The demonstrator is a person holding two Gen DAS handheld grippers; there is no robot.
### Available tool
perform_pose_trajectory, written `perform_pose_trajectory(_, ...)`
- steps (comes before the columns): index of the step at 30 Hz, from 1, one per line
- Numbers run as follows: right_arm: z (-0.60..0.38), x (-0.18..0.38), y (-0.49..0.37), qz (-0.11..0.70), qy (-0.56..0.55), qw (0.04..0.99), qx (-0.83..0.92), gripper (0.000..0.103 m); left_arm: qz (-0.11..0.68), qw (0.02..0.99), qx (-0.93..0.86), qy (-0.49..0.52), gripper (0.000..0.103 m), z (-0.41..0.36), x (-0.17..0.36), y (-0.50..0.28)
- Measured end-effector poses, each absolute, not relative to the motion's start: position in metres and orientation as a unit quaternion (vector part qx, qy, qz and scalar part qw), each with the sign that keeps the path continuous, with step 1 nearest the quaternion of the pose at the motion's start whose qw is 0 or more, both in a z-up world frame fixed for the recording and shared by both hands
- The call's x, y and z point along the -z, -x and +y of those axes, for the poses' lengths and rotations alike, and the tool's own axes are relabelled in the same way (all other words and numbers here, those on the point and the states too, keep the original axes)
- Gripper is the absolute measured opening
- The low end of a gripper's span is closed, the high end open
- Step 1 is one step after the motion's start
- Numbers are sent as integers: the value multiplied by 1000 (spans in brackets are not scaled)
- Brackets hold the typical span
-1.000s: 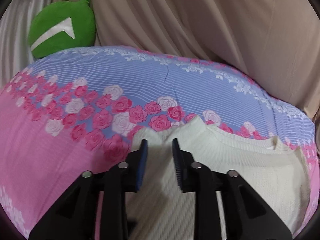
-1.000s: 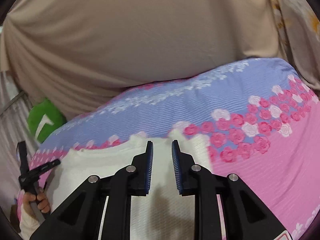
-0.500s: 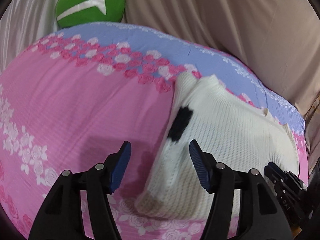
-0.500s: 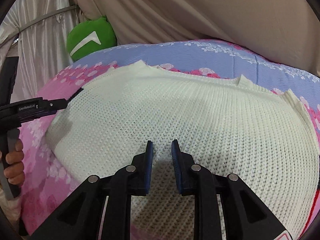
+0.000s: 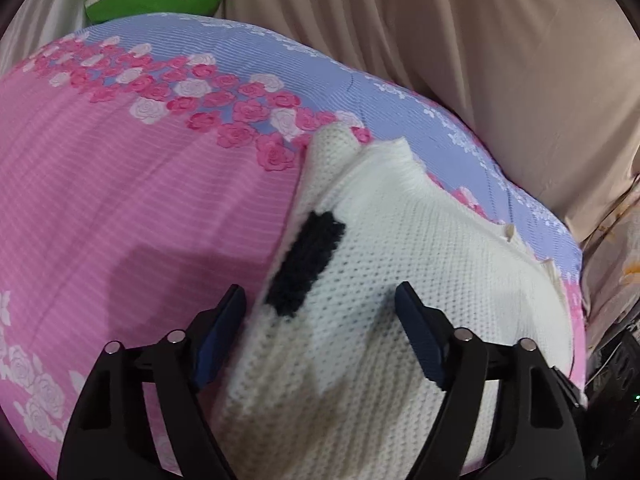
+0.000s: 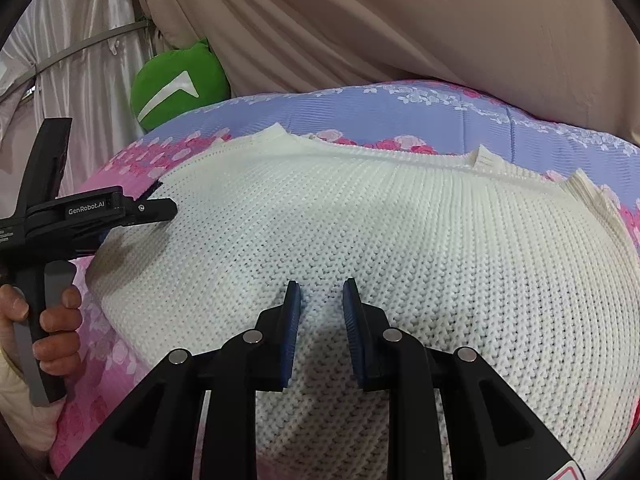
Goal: Fold small clothes
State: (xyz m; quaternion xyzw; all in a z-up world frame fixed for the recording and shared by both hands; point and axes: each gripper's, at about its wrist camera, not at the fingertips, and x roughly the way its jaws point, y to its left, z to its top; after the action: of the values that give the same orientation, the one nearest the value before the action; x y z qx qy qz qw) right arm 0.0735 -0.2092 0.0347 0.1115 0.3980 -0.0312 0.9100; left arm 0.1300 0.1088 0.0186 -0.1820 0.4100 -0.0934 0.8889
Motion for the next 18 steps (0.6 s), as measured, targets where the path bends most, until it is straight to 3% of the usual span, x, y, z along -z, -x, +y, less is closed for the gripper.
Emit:
perform_pose_trajectory(3, -209, -35, -73, 397, -109, 911, 34, 22, 416, 886, 96, 180, 57, 105, -19, -131)
perform_pose_trajectory(5, -209, -35, -73, 396, -108, 911, 38, 22, 420, 884, 93, 184, 31, 104, -21, -131)
perform_pose_trajectory(7, -209, -35, -72, 395, -111, 911, 39, 22, 422, 882, 101, 186, 25, 101, -30, -130)
perform_pose_trajectory(18, -210, -36, -68, 389, -126, 912, 43, 22, 375, 910, 141, 107, 21, 30, -103, -104)
